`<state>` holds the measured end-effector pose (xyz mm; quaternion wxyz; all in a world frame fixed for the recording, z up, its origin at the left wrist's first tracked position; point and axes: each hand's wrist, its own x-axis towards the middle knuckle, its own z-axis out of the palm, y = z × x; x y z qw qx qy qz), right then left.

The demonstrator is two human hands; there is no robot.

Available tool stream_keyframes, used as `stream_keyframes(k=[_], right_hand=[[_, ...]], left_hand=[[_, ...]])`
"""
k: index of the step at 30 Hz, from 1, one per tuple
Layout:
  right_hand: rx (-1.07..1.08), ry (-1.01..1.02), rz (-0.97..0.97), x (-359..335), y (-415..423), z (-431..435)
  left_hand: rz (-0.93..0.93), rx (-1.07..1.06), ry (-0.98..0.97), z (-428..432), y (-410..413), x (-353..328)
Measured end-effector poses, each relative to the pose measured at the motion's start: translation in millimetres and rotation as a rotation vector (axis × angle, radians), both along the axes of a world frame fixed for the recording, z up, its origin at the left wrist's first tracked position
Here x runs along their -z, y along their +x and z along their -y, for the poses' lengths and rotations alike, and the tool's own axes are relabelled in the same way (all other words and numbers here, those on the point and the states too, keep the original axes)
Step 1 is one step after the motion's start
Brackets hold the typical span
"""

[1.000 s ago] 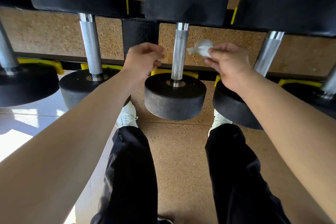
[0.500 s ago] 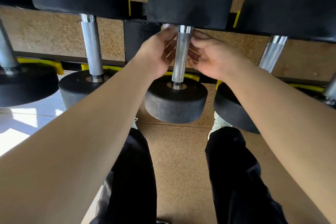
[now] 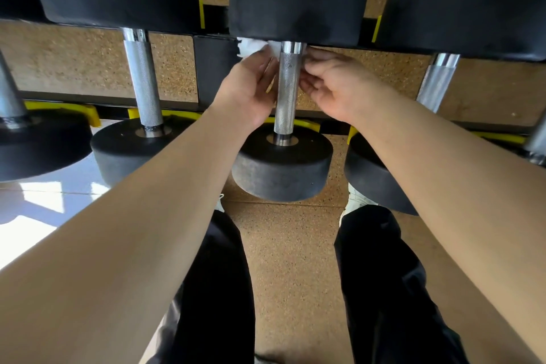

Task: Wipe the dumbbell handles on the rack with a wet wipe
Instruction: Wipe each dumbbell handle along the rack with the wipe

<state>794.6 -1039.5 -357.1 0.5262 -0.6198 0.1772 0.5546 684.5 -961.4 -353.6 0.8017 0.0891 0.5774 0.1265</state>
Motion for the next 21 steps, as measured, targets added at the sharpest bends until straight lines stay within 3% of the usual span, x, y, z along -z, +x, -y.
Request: stream_keyframes(k=[6, 11, 14, 21], right_hand=[[-0.027, -0.022, 0.075, -5, -2, -2], [0.19, -0.042, -0.018, -9, 14, 25], [0.276, -0.023, -0.063, -10, 10, 35], [0.029, -0.116, 0.1, -11, -16, 1]], left_hand=[[-0.036, -0.11, 0.038, -7, -13, -1], [-0.148, 0.205, 0.224, 0, -4, -8], [-0.212, 0.246, 0.27, 2, 1, -12], [-0.218, 0.299, 0.358, -3, -38, -15]])
